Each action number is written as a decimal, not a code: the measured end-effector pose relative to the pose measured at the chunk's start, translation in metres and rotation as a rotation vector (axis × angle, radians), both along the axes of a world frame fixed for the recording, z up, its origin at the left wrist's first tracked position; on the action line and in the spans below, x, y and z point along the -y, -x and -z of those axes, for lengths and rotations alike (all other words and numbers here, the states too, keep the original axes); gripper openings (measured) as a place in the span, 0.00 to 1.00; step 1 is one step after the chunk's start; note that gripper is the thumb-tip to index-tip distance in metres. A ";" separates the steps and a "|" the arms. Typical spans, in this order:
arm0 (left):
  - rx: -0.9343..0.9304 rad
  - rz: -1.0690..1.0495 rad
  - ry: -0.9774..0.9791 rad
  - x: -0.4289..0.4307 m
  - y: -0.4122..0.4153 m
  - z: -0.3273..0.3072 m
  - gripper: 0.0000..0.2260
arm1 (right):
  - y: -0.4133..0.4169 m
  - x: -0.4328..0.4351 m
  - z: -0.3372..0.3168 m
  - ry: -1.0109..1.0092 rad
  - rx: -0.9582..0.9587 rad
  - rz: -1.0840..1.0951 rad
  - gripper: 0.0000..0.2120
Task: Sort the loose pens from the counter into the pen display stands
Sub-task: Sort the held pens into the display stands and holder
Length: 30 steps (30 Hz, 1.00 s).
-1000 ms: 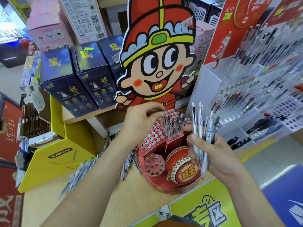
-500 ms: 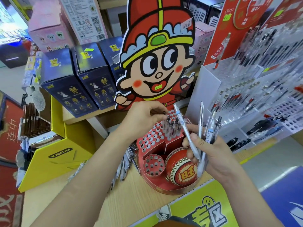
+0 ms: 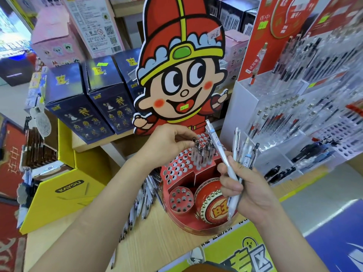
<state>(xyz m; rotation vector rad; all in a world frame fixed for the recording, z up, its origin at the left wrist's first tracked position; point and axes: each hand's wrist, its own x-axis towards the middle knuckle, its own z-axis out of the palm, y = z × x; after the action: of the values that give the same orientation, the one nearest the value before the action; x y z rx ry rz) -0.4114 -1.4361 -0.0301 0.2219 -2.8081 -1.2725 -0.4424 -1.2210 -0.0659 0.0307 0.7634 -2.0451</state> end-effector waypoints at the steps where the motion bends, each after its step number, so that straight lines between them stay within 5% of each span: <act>1: 0.005 -0.001 0.023 0.000 -0.002 -0.004 0.11 | 0.000 0.000 -0.001 0.000 -0.003 -0.010 0.23; 3: -0.055 -0.060 -0.016 -0.003 -0.007 -0.012 0.15 | 0.000 -0.001 -0.001 0.001 -0.009 -0.038 0.21; 7: -0.140 -0.073 -0.461 -0.023 -0.022 -0.037 0.16 | 0.002 -0.004 -0.001 -0.008 -0.051 -0.106 0.21; 12: -0.152 -0.162 -0.658 -0.042 -0.024 -0.039 0.10 | -0.001 -0.003 -0.009 -0.104 -0.164 -0.156 0.10; 19: -0.234 -0.242 -0.424 -0.044 -0.031 -0.040 0.03 | -0.009 -0.004 -0.024 -0.309 -0.618 -0.274 0.28; 22: -0.123 -0.133 -0.494 -0.035 -0.040 -0.048 0.09 | -0.015 -0.007 -0.026 -0.291 -0.636 -0.334 0.34; 27: -0.054 -0.038 -0.548 -0.024 -0.058 -0.054 0.08 | -0.035 -0.004 -0.032 -0.256 -0.629 -0.431 0.14; 30: -0.096 -0.107 -0.552 -0.025 -0.063 -0.054 0.05 | -0.044 -0.005 -0.035 -0.294 -0.599 -0.392 0.29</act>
<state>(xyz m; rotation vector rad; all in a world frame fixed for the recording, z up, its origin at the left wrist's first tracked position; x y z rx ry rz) -0.3479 -1.4114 0.0239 0.3135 -2.2714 -1.9388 -0.3983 -1.2160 -0.0313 -0.5444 1.3186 -1.5536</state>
